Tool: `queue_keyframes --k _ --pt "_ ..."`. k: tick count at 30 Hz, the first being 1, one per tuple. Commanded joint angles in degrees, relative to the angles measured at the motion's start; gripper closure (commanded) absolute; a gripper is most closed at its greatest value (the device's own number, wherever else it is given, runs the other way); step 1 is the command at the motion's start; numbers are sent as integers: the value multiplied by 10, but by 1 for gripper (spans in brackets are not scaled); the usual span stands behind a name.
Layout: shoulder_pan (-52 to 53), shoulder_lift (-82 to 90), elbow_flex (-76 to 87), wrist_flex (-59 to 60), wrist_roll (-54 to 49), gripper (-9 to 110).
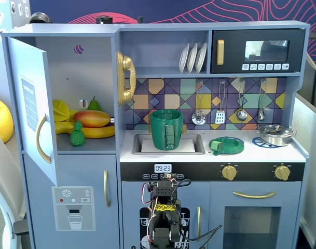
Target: Pick up the green pineapple from the left cabinet and place it in the green recipient
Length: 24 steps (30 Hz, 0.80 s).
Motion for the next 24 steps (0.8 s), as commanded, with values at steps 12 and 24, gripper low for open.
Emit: queue_keyframes --k 12,24 --pt "-31 -4 0 100 3 101" --pt "-439 -7 -112 -370 20 101"
